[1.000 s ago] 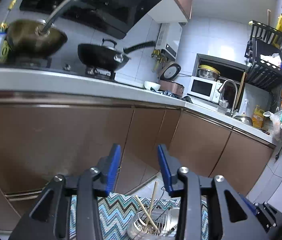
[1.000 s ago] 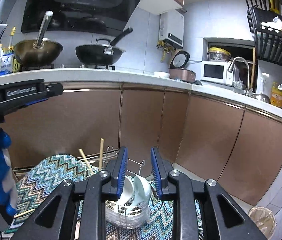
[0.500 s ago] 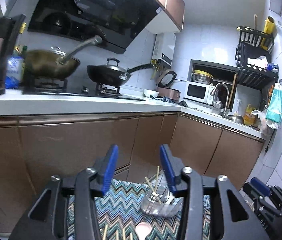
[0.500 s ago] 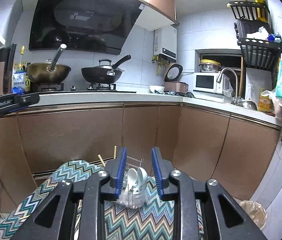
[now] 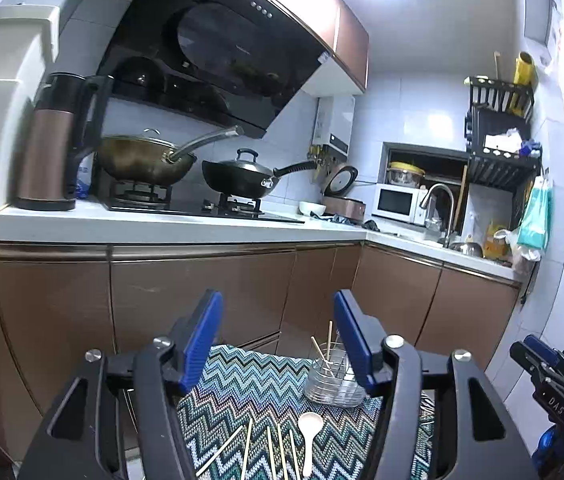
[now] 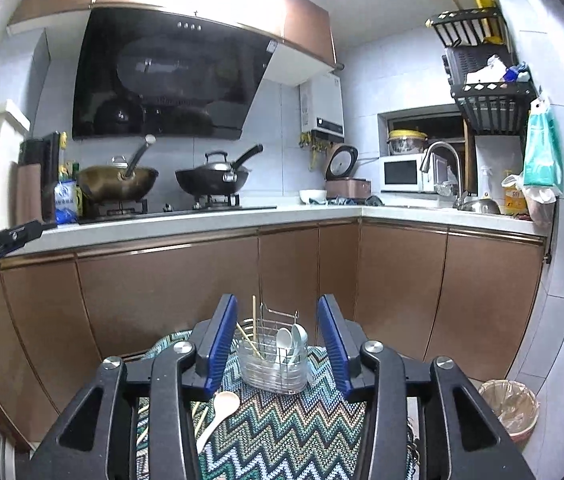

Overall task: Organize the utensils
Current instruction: 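Raise both tools from the holder and move back toward the cloth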

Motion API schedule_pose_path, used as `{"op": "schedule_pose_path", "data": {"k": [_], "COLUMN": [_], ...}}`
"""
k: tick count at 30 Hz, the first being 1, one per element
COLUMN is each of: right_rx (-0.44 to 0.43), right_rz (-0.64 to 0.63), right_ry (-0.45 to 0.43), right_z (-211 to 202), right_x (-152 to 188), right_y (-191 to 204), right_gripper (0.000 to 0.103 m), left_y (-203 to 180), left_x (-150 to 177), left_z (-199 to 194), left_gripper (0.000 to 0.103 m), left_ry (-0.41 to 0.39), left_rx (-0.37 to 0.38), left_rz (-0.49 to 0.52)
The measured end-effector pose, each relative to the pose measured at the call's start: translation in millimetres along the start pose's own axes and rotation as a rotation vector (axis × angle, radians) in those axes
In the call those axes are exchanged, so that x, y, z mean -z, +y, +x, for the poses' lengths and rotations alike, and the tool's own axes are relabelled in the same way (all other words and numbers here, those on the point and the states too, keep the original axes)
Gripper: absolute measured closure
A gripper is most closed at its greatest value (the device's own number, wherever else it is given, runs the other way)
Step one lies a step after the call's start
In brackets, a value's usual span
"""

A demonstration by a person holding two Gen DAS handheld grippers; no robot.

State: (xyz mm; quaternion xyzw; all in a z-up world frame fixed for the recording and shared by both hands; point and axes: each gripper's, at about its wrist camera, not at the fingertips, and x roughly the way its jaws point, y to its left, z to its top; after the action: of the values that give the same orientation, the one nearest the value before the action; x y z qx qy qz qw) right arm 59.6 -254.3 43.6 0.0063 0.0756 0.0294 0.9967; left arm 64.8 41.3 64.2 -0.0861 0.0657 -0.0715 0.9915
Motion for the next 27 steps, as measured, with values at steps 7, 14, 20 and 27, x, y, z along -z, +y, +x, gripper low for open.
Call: {"op": "schedule_pose_path", "data": {"k": [7,14,20,27], "right_rx": [-0.026,-0.054,-0.067,-0.064], "right_rz": [0.014,0.021,0.035,0.058], "right_ry": [-0.036,-0.026,-0.011,0.009], "right_z": [-23.2,-26.0,-22.7,-18.5], "right_x": [-7.8,-5.2,-0.8,7.5], "right_y": [2.3,4.1,0.0,-13.1], "right_gripper": [0.061,0.061,0.061,0.061], "left_y": [4.7,5.2,-1.2,-14.6], "left_x": [-2.7,-7.2,-3.1,4.7], "left_z": [-23.9,-31.0,-21.6,-5.3], "left_gripper": [0.046,0.046,0.046,0.047], "left_ry": [0.004,0.052,0.122,0.187], "left_rx": [-0.003,0.048,0.094,0.124], "left_rz": [0.026,0.022,0.016,0.028]}}
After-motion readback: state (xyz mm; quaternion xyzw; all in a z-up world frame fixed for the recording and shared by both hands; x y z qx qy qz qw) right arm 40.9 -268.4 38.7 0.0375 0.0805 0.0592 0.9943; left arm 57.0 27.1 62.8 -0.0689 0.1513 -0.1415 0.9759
